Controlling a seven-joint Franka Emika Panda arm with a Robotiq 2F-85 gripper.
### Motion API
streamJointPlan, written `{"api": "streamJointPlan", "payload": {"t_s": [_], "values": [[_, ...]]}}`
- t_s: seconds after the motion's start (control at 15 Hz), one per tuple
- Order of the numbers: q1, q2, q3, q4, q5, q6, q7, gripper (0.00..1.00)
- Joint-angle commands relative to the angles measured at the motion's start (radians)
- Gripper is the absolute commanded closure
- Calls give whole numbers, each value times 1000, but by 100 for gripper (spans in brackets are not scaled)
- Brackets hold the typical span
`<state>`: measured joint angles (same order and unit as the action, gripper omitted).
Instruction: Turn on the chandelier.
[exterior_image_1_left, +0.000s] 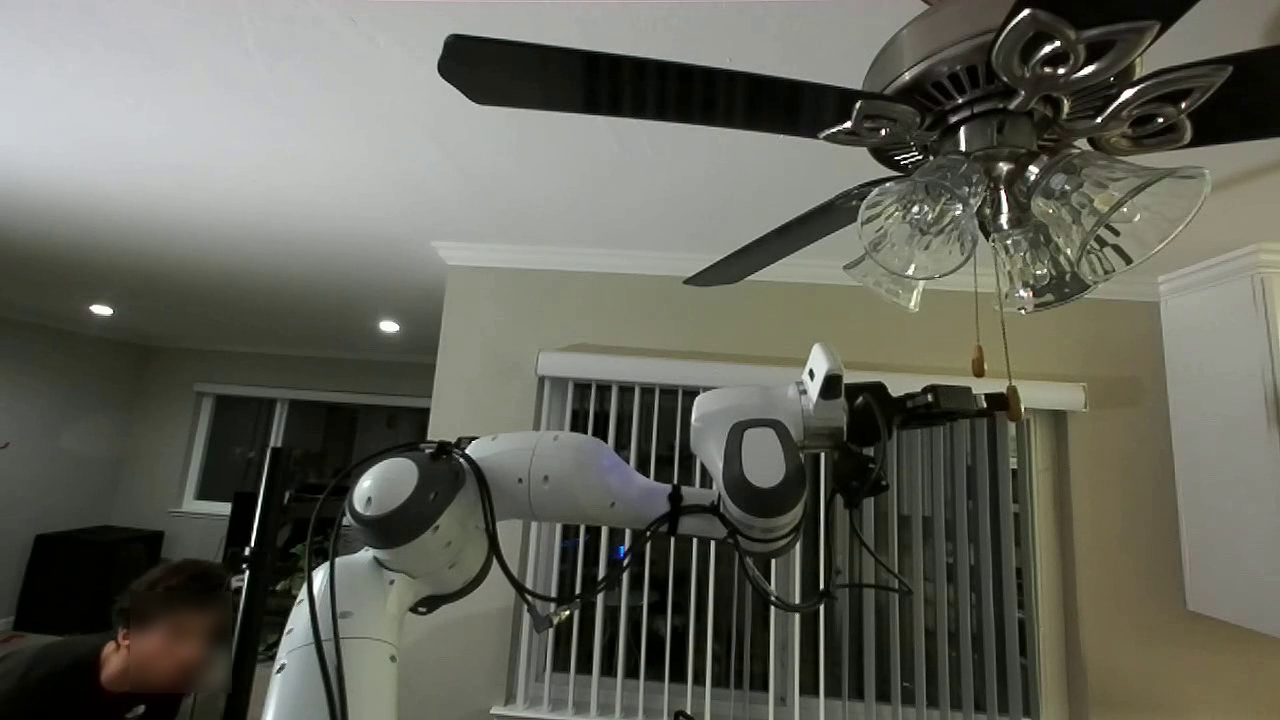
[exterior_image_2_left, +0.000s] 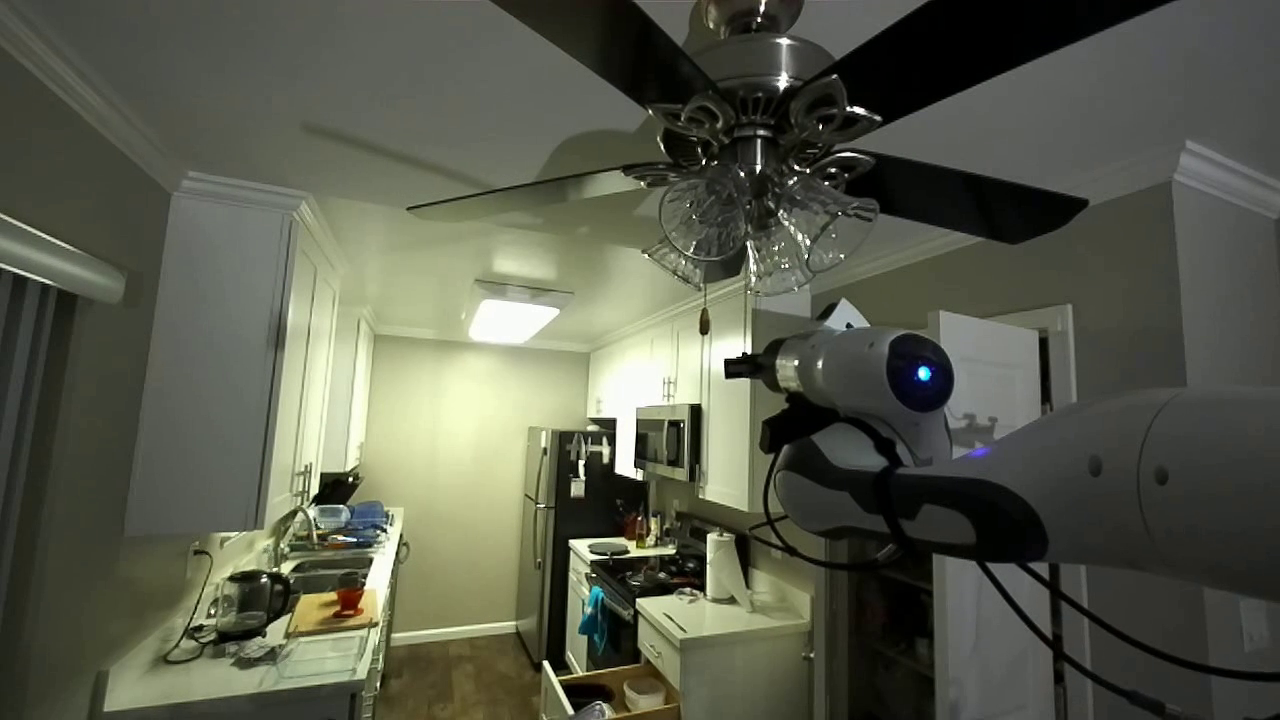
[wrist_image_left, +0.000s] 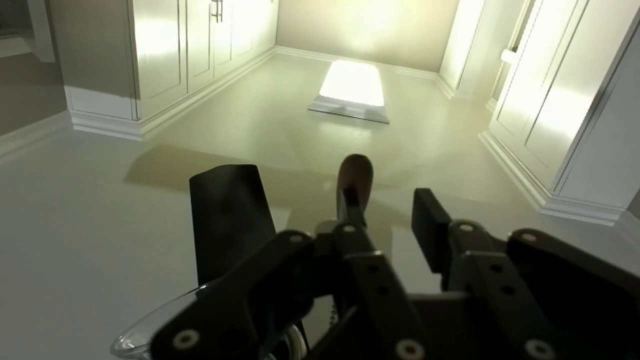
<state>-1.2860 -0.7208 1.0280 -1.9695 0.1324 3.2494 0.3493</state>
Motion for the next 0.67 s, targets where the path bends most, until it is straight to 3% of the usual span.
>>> {"api": "streamJointPlan", "payload": {"t_s": [0.0,0.2,0.27,0.33,0.47,0.6], "values": [[2,25,7,6,-19,5,-41,37],[-3,28,17,9,-20,6,-44,17],[-2,30,18,8,-21,6,-45,17],[4,39,18,8,-23,13,-50,55],[12,41,14,8,-21,13,-51,53],[16,40,9,8,-20,13,-50,67]]}}
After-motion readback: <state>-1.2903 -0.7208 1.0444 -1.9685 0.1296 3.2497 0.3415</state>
